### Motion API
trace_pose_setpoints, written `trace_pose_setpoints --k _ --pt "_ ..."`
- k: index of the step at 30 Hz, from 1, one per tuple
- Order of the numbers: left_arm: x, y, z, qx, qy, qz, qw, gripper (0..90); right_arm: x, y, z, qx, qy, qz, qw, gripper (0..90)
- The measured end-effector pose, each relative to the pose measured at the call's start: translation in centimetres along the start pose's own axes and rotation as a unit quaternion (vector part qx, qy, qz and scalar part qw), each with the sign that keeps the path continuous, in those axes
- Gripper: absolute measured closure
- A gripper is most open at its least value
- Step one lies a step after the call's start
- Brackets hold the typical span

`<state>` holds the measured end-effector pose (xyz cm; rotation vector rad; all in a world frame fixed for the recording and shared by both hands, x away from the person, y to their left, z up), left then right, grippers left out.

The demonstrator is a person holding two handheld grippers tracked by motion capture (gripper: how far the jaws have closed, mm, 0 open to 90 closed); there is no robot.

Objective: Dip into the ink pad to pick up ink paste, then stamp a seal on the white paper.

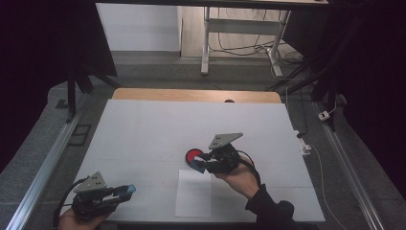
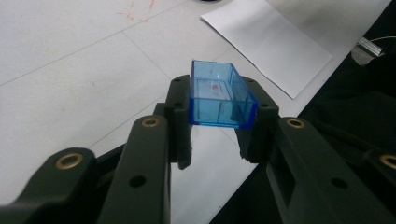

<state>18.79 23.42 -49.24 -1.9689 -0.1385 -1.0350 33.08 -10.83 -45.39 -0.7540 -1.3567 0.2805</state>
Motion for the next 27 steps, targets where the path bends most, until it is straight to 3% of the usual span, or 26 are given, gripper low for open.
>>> trace_pose_setpoints --k 14,27 --pt "0.0 -0.1 0.1 -0.007 -0.005 -0.004 1.0000 68.5 -0.7 -0.7 0.9 0.006 0.000 0.001 1.0000 70.1" --pt "0.0 -0.1 0.2 -0.010 -0.006 -0.005 0.9999 68.5 -1.7 -0.6 1.8 0.007 -0.008 0.021 0.9997 70.2"
Point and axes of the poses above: each handheld gripper's, and its own axes: y roughly forward along the jaws, x roughly out of its top, z roughly to its left, the point moved 2 cm from there along y, roughly forward along the jaws, and after that the axes turned 4 degrees about -y, right-handed, at the moved point
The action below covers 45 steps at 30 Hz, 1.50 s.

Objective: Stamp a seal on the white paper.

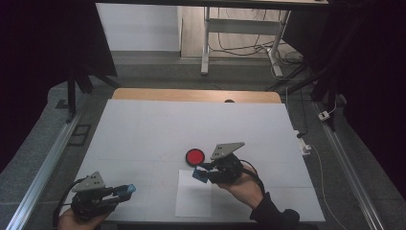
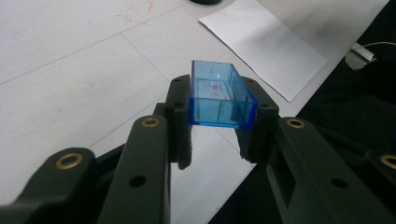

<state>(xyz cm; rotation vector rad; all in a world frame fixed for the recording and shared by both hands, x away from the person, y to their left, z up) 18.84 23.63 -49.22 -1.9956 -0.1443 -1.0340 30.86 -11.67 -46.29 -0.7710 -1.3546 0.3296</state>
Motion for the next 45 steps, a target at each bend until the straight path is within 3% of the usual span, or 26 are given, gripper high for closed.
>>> trace_pose_setpoints --k 28,45 --pt "0.0 0.1 -0.1 0.001 0.006 0.004 1.0000 68.6 -1.5 4.1 1.1 0.011 -0.032 0.046 0.9984 70.1" --pt "0.0 0.1 -0.1 -0.001 0.007 0.005 1.0000 68.5 -2.0 5.0 1.1 0.013 -0.043 0.061 0.9971 70.6"
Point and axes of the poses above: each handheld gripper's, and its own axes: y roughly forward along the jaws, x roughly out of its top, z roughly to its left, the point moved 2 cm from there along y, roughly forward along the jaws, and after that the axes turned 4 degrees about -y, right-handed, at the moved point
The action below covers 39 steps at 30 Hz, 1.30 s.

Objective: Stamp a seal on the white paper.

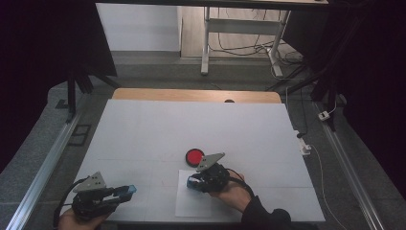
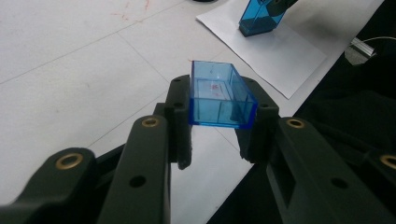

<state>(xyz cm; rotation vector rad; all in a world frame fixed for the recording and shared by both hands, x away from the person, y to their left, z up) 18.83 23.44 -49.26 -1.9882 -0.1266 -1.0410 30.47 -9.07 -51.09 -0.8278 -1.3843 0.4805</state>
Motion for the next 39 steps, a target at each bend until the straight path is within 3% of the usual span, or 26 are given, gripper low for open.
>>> trace_pose_setpoints --k 7,22,27,33,35,39 --pt "0.0 0.0 0.0 0.000 -0.001 0.001 1.0000 68.5 0.0 0.0 0.2 -0.006 0.001 0.001 1.0000 70.9" --pt "0.0 0.1 0.0 0.002 0.000 0.003 1.0000 68.6 0.2 0.1 1.0 -0.030 -0.029 0.017 0.9990 71.1" --pt "0.0 0.1 0.0 0.001 0.000 0.003 1.0000 68.5 -0.1 0.1 0.1 -0.004 0.006 0.001 1.0000 71.1" --pt "0.0 0.1 0.0 0.001 0.000 0.003 1.0000 68.6 -0.4 0.1 -0.7 0.021 0.042 -0.012 0.9988 71.1" --pt "0.0 0.1 0.0 0.001 0.000 0.003 1.0000 68.5 -0.4 0.1 -0.7 0.021 0.041 -0.013 0.9988 71.1" --pt "0.0 0.1 0.0 0.001 0.000 0.003 1.0000 68.6 -0.3 0.1 -0.1 0.004 0.016 -0.004 0.9999 71.1"
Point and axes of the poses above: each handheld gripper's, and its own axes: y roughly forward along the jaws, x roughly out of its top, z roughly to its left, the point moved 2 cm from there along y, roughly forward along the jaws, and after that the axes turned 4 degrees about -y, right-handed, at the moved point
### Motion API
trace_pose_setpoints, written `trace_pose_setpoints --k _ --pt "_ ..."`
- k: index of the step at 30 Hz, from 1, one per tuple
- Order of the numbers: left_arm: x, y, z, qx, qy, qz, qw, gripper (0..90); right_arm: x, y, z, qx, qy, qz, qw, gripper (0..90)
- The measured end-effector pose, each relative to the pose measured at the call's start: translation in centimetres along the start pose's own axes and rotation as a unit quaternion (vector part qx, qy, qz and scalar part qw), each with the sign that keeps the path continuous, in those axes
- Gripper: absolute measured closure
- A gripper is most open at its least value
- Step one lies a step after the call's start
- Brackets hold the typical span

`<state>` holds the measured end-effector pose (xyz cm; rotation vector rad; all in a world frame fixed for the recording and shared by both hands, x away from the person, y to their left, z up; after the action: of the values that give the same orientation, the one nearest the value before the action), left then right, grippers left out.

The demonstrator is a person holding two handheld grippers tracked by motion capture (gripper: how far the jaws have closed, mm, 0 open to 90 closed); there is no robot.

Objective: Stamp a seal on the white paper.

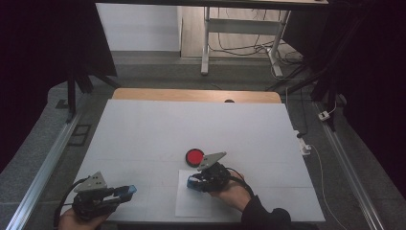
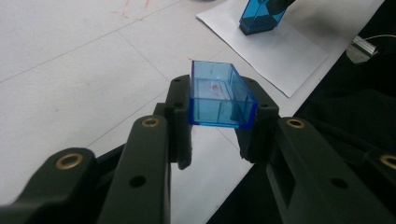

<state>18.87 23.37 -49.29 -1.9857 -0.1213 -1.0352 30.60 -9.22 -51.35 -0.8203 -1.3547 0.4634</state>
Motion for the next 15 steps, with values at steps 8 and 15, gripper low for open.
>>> trace_pose_setpoints --k 8,15 --pt "0.0 0.0 0.0 0.001 0.001 0.000 1.0000 68.6 0.4 0.0 1.1 -0.036 -0.039 0.022 0.9984 71.1" --pt "0.0 0.0 0.0 0.001 0.001 0.000 1.0000 68.6 0.1 0.0 0.5 -0.014 -0.012 0.007 0.9998 71.1"
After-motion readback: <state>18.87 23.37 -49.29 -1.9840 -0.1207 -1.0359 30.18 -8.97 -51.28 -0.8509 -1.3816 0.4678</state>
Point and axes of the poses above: each handheld gripper's, and its own axes: y roughly forward along the jaws, x roughly out of its top, z roughly to its left, the point moved 2 cm from there along y, roughly forward along the jaws, and after that the axes turned 4 degrees about -y, right-handed, at the moved point
